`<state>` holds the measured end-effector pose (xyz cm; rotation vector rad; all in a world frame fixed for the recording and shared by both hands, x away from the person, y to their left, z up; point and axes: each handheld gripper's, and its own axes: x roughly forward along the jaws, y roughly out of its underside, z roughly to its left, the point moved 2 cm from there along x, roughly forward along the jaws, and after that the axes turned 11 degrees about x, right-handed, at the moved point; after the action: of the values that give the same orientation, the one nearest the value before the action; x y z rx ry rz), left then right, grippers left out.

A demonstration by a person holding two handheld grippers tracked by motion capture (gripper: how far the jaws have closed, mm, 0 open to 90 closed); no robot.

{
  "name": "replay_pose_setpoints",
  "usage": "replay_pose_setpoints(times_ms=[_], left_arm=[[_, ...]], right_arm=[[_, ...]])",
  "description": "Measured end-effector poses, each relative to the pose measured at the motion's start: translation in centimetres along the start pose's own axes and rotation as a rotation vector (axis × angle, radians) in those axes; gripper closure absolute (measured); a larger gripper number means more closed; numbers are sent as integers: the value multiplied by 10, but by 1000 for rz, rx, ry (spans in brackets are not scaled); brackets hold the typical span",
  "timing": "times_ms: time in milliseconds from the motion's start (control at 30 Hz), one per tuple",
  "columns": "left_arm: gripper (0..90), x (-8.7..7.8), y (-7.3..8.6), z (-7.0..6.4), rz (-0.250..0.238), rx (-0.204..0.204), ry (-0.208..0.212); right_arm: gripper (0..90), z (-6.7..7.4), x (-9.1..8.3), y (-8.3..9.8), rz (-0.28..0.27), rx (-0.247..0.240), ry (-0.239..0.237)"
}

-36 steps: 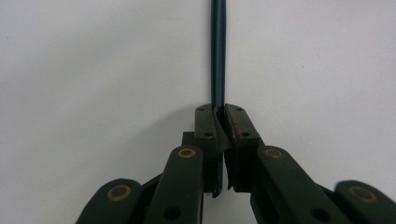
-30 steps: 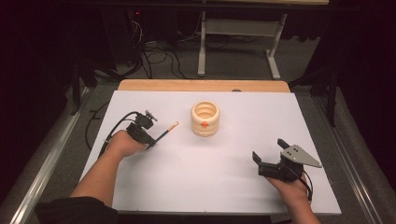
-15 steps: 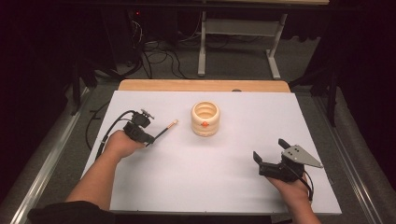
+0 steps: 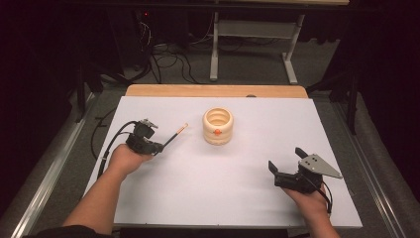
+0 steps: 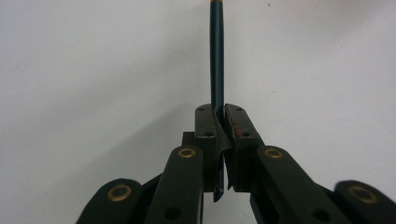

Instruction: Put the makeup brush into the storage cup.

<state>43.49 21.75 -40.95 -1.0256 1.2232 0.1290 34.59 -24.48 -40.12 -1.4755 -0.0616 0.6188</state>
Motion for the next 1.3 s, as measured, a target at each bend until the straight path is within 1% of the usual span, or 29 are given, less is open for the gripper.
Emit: replay_pose_setpoints(times_ms=[67,133,233,333,400,467,633,700,767,800,900,967,1000,1033,1200,1267,1300], left_arm=[[852,-2,2,0,-18,8,-8],[854,-4,4,-1,-45,6,-18],[854,-4,7,-3,-71,6,-25],[854,-4,11,-4,-97,-6,-17],[853,-6,14,-5,-126,-15,-4],[853,-7,16,-7,-144,-22,-2],[853,-9,20,-11,-185,-16,-7],[853,-10,22,-13,-200,-3,-14],[853,-12,25,-15,-227,-12,-18],[853,-12,26,-15,-231,-7,-23],[854,-14,30,-17,-269,-21,-24],[853,-13,33,-19,-282,-29,-16],[853,-13,34,-20,-290,-27,-14],[853,-12,36,-21,-300,-35,-7],[853,-11,42,-27,-367,-54,-11],[853,-10,44,-30,-380,-48,-23],[853,-9,45,-31,-393,-58,-26]], right_arm=[[11,0,0,0,1,7,1],[11,0,0,0,-1,-4,2],[11,0,0,0,-4,-5,-1],[11,0,-1,0,-6,-6,-3],[11,0,-1,0,-6,-5,-3],[11,0,-1,0,-4,-6,0],[11,0,0,0,-4,-7,2],[11,1,0,0,-4,-7,2],[11,1,0,0,-3,-6,3],[11,0,0,0,-2,-5,2],[11,0,-1,0,-2,-4,2],[11,0,-1,0,-2,-7,4],[11,1,-1,0,-3,-6,5],[11,1,-1,0,-3,-7,4],[11,1,0,0,-1,-10,7],[11,1,0,1,2,-8,6],[11,1,0,1,2,-7,5]])
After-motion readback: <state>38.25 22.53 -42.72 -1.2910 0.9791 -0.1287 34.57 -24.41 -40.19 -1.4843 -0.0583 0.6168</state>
